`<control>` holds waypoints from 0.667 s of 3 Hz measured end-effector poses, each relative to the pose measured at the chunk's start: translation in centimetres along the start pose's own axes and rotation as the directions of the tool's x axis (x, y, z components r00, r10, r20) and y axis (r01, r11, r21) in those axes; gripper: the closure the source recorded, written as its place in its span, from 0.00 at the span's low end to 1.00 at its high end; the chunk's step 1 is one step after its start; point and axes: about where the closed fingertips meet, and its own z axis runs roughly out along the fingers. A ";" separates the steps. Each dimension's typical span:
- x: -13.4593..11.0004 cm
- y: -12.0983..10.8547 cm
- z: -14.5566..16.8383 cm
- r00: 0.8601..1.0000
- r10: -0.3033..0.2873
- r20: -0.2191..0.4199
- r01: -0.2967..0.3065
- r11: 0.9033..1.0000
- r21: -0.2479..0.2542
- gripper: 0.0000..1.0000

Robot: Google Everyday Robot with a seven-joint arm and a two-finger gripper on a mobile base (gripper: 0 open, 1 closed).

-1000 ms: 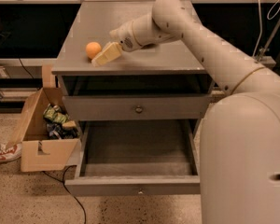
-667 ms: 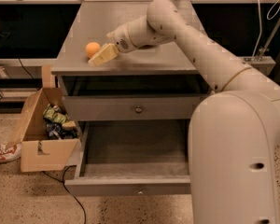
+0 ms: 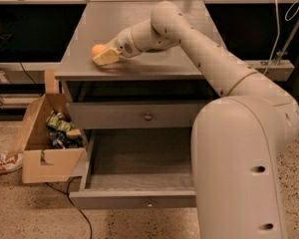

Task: Place orange into middle drawer

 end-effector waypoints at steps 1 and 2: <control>-1.6 1.2 -2.2 0.994 -0.025 0.109 0.024 1.000 0.010 0.81; -2.2 3.8 -6.2 0.977 -0.078 0.196 0.073 0.997 0.032 1.00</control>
Offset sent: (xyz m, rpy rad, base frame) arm -0.0916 -0.0736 0.0753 0.2564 -0.2158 0.0220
